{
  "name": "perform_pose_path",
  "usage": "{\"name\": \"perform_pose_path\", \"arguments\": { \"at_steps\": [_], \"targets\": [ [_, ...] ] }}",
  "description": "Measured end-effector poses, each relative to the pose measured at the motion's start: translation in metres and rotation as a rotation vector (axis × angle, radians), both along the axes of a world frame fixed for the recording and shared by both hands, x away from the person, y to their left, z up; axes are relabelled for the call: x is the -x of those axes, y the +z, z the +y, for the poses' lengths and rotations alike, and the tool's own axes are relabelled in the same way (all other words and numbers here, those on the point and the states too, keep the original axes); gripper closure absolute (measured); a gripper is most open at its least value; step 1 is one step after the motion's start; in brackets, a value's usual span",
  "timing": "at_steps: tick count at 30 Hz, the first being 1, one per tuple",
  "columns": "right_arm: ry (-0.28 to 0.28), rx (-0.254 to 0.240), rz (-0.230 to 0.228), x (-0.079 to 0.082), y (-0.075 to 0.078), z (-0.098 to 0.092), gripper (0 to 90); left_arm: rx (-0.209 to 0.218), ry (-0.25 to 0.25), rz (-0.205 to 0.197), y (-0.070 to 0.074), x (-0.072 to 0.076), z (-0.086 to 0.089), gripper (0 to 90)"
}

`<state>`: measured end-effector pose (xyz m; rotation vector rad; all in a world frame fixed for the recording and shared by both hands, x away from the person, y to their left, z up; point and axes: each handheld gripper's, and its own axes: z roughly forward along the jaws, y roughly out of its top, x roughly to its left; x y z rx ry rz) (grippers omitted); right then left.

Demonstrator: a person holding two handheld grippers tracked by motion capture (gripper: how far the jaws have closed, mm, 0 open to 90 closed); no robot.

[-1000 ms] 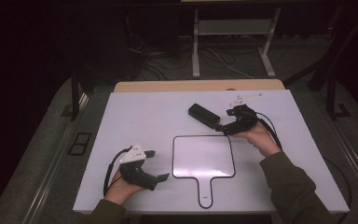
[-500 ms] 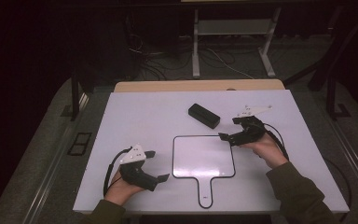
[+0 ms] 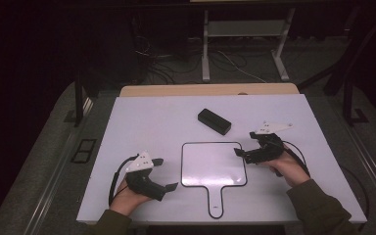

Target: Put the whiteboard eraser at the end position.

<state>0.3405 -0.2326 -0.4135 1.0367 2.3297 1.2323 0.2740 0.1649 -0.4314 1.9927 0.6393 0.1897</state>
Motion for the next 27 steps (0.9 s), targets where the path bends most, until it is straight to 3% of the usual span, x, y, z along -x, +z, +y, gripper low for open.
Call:
{"name": "perform_pose_path", "arguments": {
  "at_steps": [12, 27],
  "targets": [
    [-0.014, -0.029, -0.029, 0.023, -0.011, -0.014, 9.5, 0.001, 0.0, -0.004, 0.001, 0.0, 0.0, 0.0],
    [-0.029, -0.045, -0.008, 0.053, -0.023, -0.033, 9.5, -0.004, 0.002, -0.006, 0.001, 0.001, 0.001, 0.0]
  ]
}}
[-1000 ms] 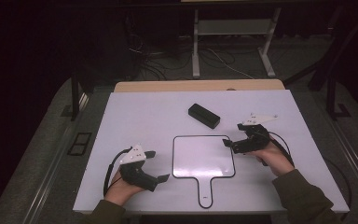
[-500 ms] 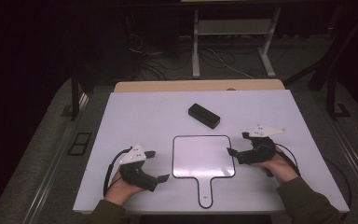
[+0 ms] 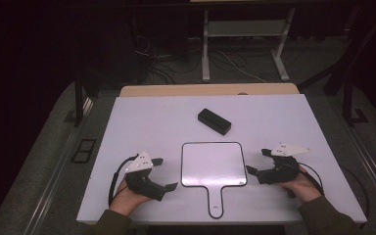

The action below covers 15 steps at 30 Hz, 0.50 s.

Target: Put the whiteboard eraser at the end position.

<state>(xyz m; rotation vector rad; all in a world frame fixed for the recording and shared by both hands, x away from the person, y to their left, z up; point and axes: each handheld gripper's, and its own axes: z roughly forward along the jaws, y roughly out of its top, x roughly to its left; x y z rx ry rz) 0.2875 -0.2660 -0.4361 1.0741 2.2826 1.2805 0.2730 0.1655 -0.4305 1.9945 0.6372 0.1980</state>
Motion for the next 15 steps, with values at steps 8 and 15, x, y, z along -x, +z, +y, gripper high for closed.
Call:
{"name": "perform_pose_path", "arguments": {
  "at_steps": [8, 15],
  "targets": [
    [-0.008, -0.006, 0.012, 0.014, -0.004, -0.008, 9.5, -0.002, -0.003, -0.002, 0.0, 0.0, 0.0, 0.0],
    [-0.002, -0.003, 0.022, 0.023, -0.006, -0.013, 9.5, -0.004, -0.003, -0.002, 0.0, 0.0, -0.001, 0.0]
  ]
}}
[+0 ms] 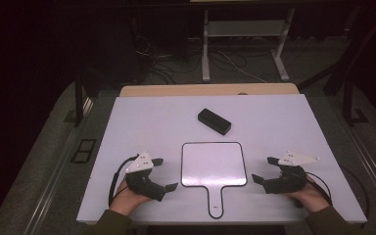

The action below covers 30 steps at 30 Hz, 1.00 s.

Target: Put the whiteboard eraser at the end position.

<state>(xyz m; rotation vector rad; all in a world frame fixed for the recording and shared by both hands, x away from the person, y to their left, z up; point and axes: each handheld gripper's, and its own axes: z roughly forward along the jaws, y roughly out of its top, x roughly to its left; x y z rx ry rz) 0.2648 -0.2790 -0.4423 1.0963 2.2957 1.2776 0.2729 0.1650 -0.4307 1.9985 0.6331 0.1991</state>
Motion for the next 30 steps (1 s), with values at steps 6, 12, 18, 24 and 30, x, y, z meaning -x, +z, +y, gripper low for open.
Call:
{"name": "perform_pose_path", "arguments": {
  "at_steps": [6, 12, 18, 24, 30],
  "targets": [
    [0.0, 0.008, 0.006, 0.005, -0.002, -0.005, 9.5, 0.002, 0.003, -0.001, 0.0, 0.0, 0.0, 0.0],
    [-0.001, 0.018, 0.011, 0.01, -0.004, -0.01, 9.5, -0.004, 0.002, 0.001, 0.0, 0.0, 0.0, 0.0],
    [-0.005, 0.025, 0.016, 0.012, -0.005, -0.014, 9.5, -0.005, 0.002, 0.001, -0.001, 0.001, 0.0, 0.0],
    [-0.002, 0.034, 0.02, 0.011, -0.006, -0.014, 9.5, -0.012, 0.005, 0.001, -0.001, 0.001, 0.0, 0.0],
    [-0.005, 0.039, 0.023, 0.011, -0.006, -0.014, 9.5, -0.015, 0.005, 0.001, -0.001, 0.001, 0.0, 0.0]
  ]
}}
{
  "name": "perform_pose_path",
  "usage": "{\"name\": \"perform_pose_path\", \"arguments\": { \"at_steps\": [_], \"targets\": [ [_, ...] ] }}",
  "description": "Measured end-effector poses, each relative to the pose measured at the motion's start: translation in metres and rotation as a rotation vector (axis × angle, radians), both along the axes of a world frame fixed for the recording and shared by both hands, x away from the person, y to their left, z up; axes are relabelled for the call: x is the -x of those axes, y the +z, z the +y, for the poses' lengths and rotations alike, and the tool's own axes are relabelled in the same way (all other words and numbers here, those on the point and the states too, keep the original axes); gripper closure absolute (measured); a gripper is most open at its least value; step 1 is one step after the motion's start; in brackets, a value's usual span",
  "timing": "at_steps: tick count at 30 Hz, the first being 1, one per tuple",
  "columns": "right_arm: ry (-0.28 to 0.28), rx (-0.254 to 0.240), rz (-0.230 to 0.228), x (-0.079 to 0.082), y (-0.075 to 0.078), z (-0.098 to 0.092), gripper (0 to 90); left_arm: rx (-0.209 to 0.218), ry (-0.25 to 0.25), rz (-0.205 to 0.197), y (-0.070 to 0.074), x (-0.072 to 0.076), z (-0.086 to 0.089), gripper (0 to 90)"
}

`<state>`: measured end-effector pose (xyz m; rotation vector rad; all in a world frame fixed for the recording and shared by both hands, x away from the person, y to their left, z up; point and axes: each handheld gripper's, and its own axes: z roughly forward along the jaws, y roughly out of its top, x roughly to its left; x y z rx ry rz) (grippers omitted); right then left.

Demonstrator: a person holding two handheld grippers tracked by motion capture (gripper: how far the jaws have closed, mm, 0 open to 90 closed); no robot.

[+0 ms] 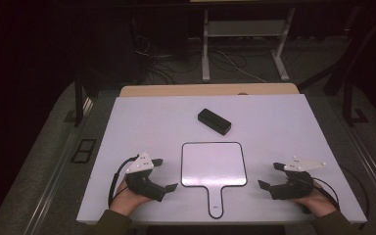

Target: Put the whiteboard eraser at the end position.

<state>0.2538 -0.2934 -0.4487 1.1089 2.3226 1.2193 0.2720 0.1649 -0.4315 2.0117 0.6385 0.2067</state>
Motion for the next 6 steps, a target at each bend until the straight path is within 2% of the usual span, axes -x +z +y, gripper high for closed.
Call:
{"name": "perform_pose_path", "arguments": {
  "at_steps": [6],
  "targets": [
    [0.008, 0.0, -0.002, 0.0002, -0.0001, 0.0006, 9.5, 0.003, 0.0, 0.002, -0.0003, 0.0001, -0.0006, 0.0]
  ]
}}
